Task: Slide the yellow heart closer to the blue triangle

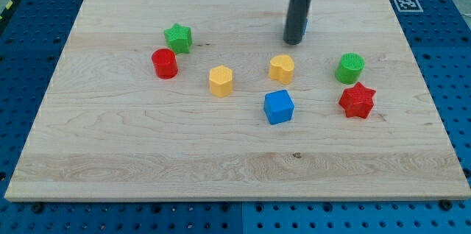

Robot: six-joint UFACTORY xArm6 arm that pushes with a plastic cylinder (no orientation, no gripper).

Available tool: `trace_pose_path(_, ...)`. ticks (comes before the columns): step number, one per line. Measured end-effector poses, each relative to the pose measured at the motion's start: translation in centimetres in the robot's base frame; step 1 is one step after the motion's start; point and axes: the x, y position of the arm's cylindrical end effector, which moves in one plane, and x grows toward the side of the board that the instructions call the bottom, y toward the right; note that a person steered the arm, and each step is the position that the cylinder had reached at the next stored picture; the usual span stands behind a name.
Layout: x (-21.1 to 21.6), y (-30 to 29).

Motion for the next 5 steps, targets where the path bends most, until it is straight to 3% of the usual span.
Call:
trace_pose_path(3, 6.3, -5.6)
trace_pose_path(5, 9.9, -4.2)
